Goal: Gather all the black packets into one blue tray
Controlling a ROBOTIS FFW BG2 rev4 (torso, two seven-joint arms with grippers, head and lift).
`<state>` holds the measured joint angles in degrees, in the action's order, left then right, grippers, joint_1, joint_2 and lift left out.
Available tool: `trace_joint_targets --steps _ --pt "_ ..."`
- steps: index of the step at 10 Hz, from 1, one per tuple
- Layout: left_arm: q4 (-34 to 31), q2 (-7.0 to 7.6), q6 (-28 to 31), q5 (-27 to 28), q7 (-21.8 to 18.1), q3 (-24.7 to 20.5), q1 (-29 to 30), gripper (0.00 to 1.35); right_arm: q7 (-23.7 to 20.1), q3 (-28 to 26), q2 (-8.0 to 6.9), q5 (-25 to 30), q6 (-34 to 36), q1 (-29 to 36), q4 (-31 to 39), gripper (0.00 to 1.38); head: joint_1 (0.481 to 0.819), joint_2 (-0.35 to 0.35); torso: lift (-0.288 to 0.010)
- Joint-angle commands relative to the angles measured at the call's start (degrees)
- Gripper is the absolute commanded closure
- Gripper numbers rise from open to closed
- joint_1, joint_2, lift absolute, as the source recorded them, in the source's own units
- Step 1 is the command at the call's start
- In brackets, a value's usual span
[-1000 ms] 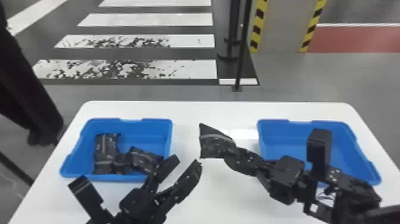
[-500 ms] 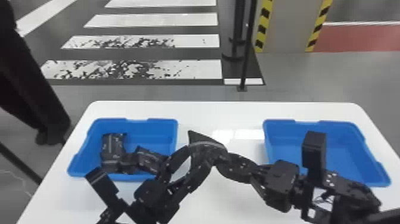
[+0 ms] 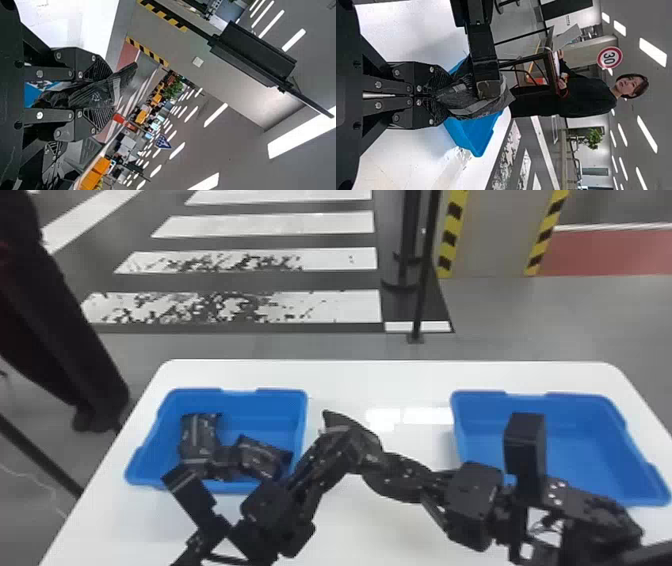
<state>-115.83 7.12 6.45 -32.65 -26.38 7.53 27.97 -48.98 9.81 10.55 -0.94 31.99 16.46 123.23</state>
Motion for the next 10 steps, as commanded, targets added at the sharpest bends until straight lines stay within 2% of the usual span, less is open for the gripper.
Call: trace_joint_targets --steps 1,3,5,6,7,10 --pt "0.02 0.26 -0.69 1.35 -0.17 0.01 -0.27 1.21 -0.06 0.01 0.0 0.03 0.21 -0.01 -0.12 1.27 0.695 0.079 -0.11" --pt "0.02 0.87 -3.36 1.92 -0.25 0.7 -0.97 1.21 -0.15 0.01 0.0 0.03 0.77 -0.15 -0.26 1.25 0.695 0.08 -0.11" --pt "0.02 0.7 -4.77 2.95 -0.25 -0.44 -0.55 1.21 -0.24 -0.79 0.0 -0.88 2.46 -0.29 -0.68 0.46 0.695 0.083 -0.11" --pt "0.02 0.61 -5.19 3.06 -0.25 -1.24 -0.13 1.21 -0.24 -1.59 -0.09 -1.23 2.46 -0.15 -1.1 0.2 0.695 0.085 -0.11" --pt "0.02 0.61 -6.03 3.06 -0.25 -2.04 0.15 1.21 -0.24 -3.19 -0.35 -1.34 2.46 -0.29 -1.81 0.09 0.695 0.089 -0.11" --pt "-0.12 0.7 -8.14 3.75 -0.96 -6.96 1.56 1.21 -0.15 -9.7 -0.53 -1.11 1.62 -1.84 -4.62 0.1 0.695 0.073 -0.11"
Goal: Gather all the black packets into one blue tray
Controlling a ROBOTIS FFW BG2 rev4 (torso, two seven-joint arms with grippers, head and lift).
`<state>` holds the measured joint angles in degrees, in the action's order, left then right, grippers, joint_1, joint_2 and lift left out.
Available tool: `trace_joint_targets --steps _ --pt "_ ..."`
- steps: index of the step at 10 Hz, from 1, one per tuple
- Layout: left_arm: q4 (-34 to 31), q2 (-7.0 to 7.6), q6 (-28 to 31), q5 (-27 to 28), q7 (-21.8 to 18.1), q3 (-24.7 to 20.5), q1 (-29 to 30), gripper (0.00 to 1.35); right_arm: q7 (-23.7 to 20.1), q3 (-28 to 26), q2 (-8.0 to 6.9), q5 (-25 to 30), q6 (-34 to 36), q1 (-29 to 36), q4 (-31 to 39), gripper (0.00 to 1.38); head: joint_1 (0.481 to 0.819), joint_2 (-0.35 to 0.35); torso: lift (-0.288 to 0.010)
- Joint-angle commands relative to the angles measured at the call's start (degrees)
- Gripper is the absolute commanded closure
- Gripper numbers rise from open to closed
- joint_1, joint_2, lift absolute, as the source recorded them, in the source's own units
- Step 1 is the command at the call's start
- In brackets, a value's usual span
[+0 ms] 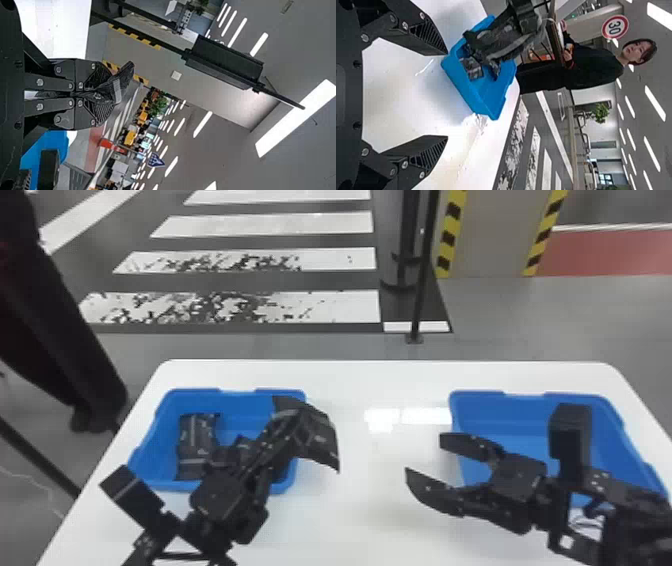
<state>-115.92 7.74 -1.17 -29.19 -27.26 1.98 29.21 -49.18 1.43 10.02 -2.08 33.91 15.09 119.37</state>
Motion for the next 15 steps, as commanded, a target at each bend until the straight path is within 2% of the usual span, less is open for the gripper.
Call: trace_joint_targets --steps 1,3,5,6,8,10,11,12,13,14,15 --pt "-0.31 -0.01 -0.8 1.42 -0.6 -4.26 0.59 1.21 -0.04 -3.03 -0.09 -0.09 -0.72 -1.31 -1.88 0.1 0.695 0.063 -0.11" --pt "-0.45 -0.1 -0.38 4.85 -1.74 -12.6 1.02 1.21 -0.04 -4.4 -0.27 -0.09 -0.86 -1.45 -2.3 0.11 0.695 0.08 -0.11" --pt "-0.17 -0.19 1.73 12.16 -3.85 -21.74 -1.09 1.21 -0.04 -4.29 -0.53 -0.77 -0.86 -1.17 -3.15 0.11 0.695 0.14 -0.11" --pt "1.1 0.08 2.01 15.48 -4.64 -24.6 -3.06 1.21 -0.04 -4.29 -0.53 -1.12 -0.86 -1.17 -3.43 0.11 0.695 0.192 -0.11" --pt "8.97 1.4 0.04 17.65 -5.26 -25.06 -8.55 1.19 -0.04 -4.29 -0.53 -1.34 -0.86 -1.03 -3.71 0.11 0.695 0.266 -0.11" --pt "15.44 1.31 -2.35 19.59 -5.26 -24.94 -13.47 1.05 -0.04 -3.94 -0.53 -1.46 -0.86 -0.89 -3.71 0.11 0.695 0.285 -0.11" --pt "17.83 1.31 -3.19 19.82 -4.82 -24.48 -15.16 0.63 -0.04 -3.71 -0.62 -1.46 -0.86 -0.89 -3.99 0.11 0.695 0.293 -0.11" --pt "17.83 1.22 -3.75 18.9 -4.47 -23.8 -15.16 0.1 -0.04 -3.71 -0.53 -1.57 -0.86 -0.89 -3.99 0.11 0.695 0.298 -0.11" --pt "17.83 1.22 -5.86 17.53 -4.47 -22.77 -14.59 0.01 -0.04 -3.71 -0.53 -2.14 -1.57 -0.89 -4.41 0.11 0.695 0.297 -0.11" --pt "17.69 1.05 -7.13 14.1 -4.47 -21.29 -13.05 0.19 0.75 -3.83 -0.62 -5.11 -4.1 -0.47 -5.68 0.11 0.695 0.294 -0.11" --pt "17.13 0.43 -8.82 11.93 -4.38 -20.6 -11.5 0.27 3.22 -4.51 -0.88 -8.31 -5.36 1.36 -5.26 0.11 0.695 0.283 -0.11"
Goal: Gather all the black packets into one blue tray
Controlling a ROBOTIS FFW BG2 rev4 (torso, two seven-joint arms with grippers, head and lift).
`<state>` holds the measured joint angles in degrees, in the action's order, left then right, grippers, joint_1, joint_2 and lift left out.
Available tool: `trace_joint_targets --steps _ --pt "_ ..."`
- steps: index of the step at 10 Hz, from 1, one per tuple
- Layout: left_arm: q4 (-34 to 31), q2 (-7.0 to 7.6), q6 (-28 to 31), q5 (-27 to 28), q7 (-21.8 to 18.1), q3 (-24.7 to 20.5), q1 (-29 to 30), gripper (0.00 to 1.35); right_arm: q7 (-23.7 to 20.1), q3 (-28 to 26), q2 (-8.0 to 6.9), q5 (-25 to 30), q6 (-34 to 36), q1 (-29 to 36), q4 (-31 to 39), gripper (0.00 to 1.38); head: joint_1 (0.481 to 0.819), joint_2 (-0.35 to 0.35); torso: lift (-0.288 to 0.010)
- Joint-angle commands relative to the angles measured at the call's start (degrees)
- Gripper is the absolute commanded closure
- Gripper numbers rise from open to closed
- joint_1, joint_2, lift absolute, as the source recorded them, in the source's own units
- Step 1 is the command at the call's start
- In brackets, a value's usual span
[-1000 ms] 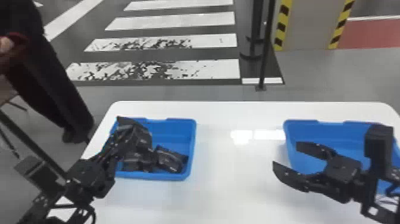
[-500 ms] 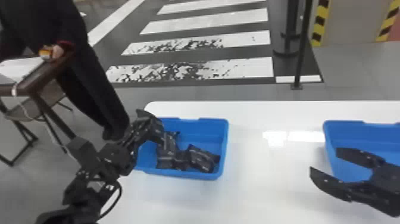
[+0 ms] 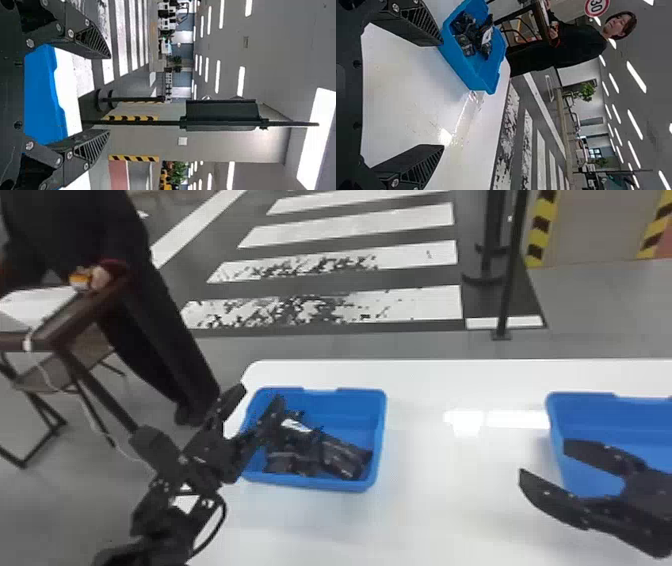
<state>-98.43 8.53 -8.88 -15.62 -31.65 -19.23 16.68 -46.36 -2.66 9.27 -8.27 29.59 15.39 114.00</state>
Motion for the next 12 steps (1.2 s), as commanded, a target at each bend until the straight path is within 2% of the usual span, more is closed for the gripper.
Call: trace_joint_targets --steps 1,2,4,5,6,7,8,10,12 --pt "-3.87 -1.41 -1.25 -2.67 0.45 0.49 4.41 0.31 2.59 -2.26 -1.1 -3.5 -2.88 3.45 1.52 0.11 0.695 0.271 -0.11" --pt "-8.65 -2.73 -1.53 -3.58 1.51 0.27 9.05 0.32 4.88 -3.63 -1.71 -4.64 -5.69 5.42 2.64 0.1 0.695 0.258 -0.11" --pt "-18.22 -5.19 -1.11 -4.49 3.62 0.95 18.61 0.32 10.94 -9.0 -4.44 -4.53 -8.78 12.03 9.39 0.07 0.695 0.213 -0.11" --pt "-21.73 -6.07 -1.53 -4.49 4.32 1.64 22.83 0.32 13.05 -10.48 -5.23 -4.87 -12.44 14.42 10.52 0.07 0.695 0.195 -0.11" --pt "-23.98 -6.69 -1.53 -6.09 4.58 3.01 26.77 0.32 16.04 -12.08 -6.46 -5.67 -16.94 17.65 11.79 0.07 0.695 0.151 -0.11" --pt "-25.39 -7.3 -1.53 -7.01 4.58 3.58 29.86 0.32 18.59 -14.03 -8.3 -5.33 -21.44 21.31 13.33 0.07 0.695 0.101 -0.11" --pt "-26.65 -7.83 -1.11 -6.78 4.58 3.35 32.4 0.32 20.0 -15.17 -9.32 -5.33 -26.64 23.84 12.77 0.07 0.695 0.049 -0.11" --pt "-30.31 -8.18 -0.12 -6.67 4.67 4.04 37.32 0.32 25.62 -15.17 -9.32 -5.67 -34.8 30.31 13.05 0.07 0.695 -0.011 -0.11" --pt "-31.44 -8.68 0.02 -6.32 4.67 5.18 39.43 0.32 28.08 -15.28 -9.32 -6.01 -41.97 33.55 9.25 0.08 0.695 -0.07 -0.11"
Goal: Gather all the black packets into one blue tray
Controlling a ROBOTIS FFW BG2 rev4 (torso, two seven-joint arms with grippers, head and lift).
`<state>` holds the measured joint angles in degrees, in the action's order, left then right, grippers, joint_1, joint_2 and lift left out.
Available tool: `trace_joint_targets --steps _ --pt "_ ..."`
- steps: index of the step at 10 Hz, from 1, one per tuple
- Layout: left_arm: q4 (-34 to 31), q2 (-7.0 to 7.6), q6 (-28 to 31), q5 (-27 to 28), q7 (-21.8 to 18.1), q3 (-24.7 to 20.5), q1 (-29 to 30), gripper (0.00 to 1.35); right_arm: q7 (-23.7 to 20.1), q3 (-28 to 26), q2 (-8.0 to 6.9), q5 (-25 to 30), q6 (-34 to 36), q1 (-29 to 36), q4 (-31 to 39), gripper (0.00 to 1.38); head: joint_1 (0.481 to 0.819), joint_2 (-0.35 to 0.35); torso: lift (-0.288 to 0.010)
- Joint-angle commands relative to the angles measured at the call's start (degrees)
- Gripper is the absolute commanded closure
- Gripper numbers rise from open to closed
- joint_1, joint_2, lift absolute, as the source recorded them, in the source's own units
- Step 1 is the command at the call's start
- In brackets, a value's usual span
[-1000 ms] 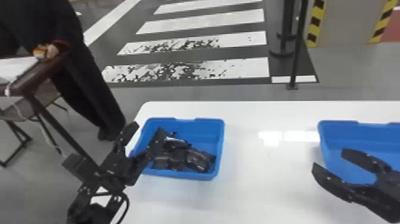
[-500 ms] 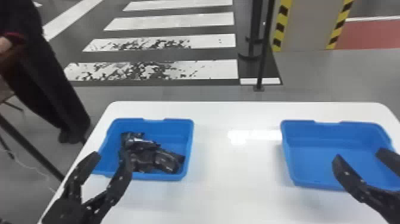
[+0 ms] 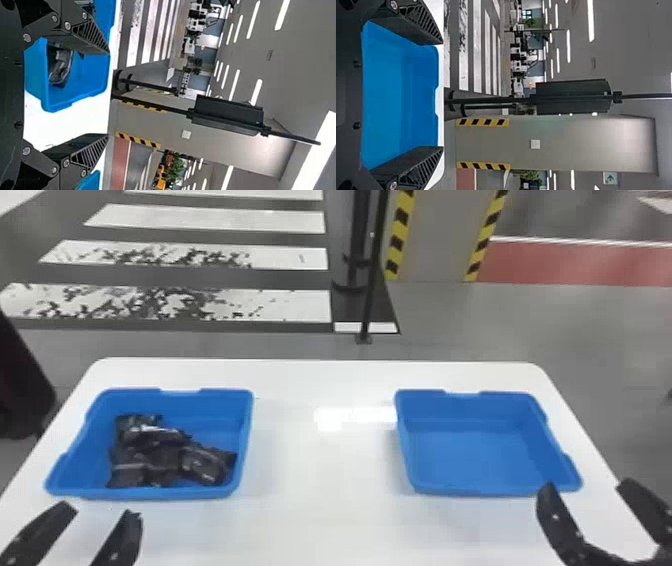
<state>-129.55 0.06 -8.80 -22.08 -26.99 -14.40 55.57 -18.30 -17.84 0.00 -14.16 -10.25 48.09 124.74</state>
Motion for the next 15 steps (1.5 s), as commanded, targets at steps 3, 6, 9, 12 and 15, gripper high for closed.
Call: trace_joint_targets --steps 3,6,9,12,15 --pt "-0.32 -0.2 -4.14 1.98 0.97 -1.48 2.08 0.32 1.16 0.02 -0.05 -0.8 -6.91 3.8 -2.32 0.08 0.695 -0.128 -0.11" --pt "-1.16 -0.2 -4.98 4.26 1.41 -3.76 2.65 0.32 1.16 0.25 -0.05 -0.35 -7.05 3.8 -1.76 0.08 0.695 -0.089 -0.11" --pt "-1.16 -0.2 -4.7 4.72 1.5 -3.88 2.22 0.32 1.16 0.36 -0.05 -0.23 -7.05 3.94 -1.48 0.08 0.695 -0.075 -0.11" --pt "-1.16 -0.2 -4.56 4.95 1.59 -4.56 1.94 0.32 1.16 0.47 -0.05 0.0 -6.91 3.8 -1.34 0.08 0.695 -0.067 -0.11" --pt "-1.02 -0.2 -4.42 4.95 1.5 -4.33 1.8 0.32 1.16 0.47 -0.05 0.22 -6.91 3.8 -1.2 0.08 0.695 -0.06 -0.11"
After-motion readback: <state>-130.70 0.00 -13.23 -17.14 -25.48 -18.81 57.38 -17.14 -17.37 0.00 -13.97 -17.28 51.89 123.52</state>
